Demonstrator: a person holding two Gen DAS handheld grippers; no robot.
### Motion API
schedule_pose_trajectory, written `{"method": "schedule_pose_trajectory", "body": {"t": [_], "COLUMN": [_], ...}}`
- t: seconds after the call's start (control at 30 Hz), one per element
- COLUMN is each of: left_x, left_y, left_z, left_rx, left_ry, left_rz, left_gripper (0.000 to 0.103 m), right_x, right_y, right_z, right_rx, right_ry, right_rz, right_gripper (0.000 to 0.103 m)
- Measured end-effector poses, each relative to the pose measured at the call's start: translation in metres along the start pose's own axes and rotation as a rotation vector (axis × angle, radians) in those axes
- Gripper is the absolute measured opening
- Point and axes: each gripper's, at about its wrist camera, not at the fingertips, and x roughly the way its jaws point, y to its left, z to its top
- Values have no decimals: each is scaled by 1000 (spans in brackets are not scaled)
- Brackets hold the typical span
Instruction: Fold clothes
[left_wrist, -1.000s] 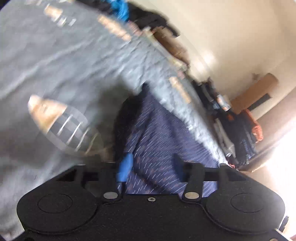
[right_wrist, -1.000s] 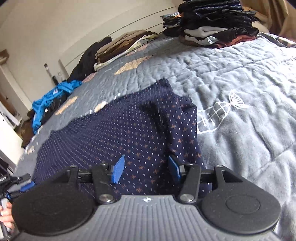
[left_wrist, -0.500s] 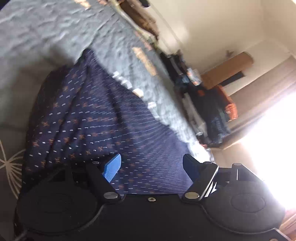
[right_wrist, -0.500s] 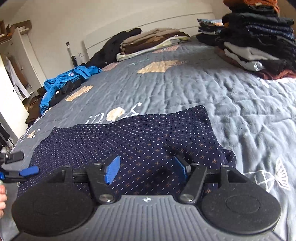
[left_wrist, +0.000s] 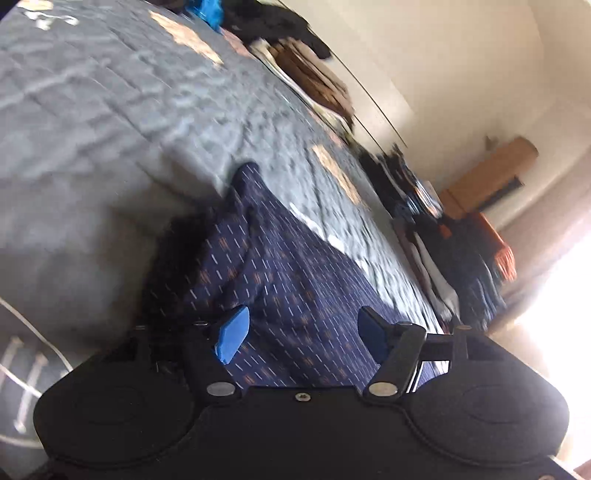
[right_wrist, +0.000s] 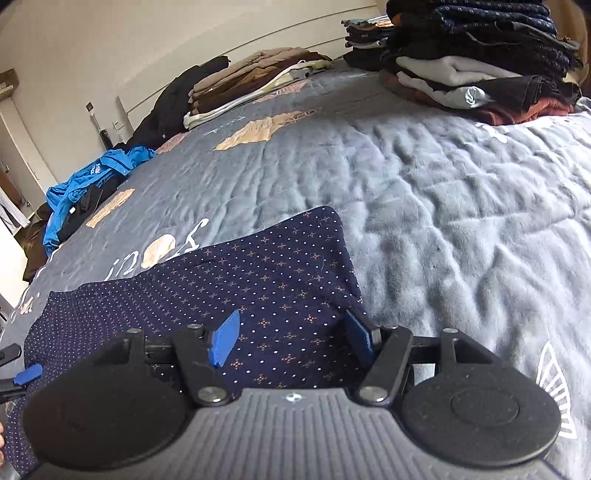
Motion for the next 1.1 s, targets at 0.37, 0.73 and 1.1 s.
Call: {"method": "schedule_pose_trajectory", "body": {"t": [0.37,0.73,1.1], "left_x": [0,30,-14], "left_y": [-24,8,-10], "left_z": [19,20,44], "left_rx": [-86,-91,-131], "left_ry": [-6,-35,-204], "left_rz": [-196,-6,-34], "left_gripper": [74,58,74], "right_x": [-22,-17,-21], "right_y": [9,50,57], "right_z": [10,-2,-1], "right_rx": [18,-83,-68], "right_ry": [-60,-14,-28], "right_rz": [33,133,168], "right_gripper": [63,64,64]}}
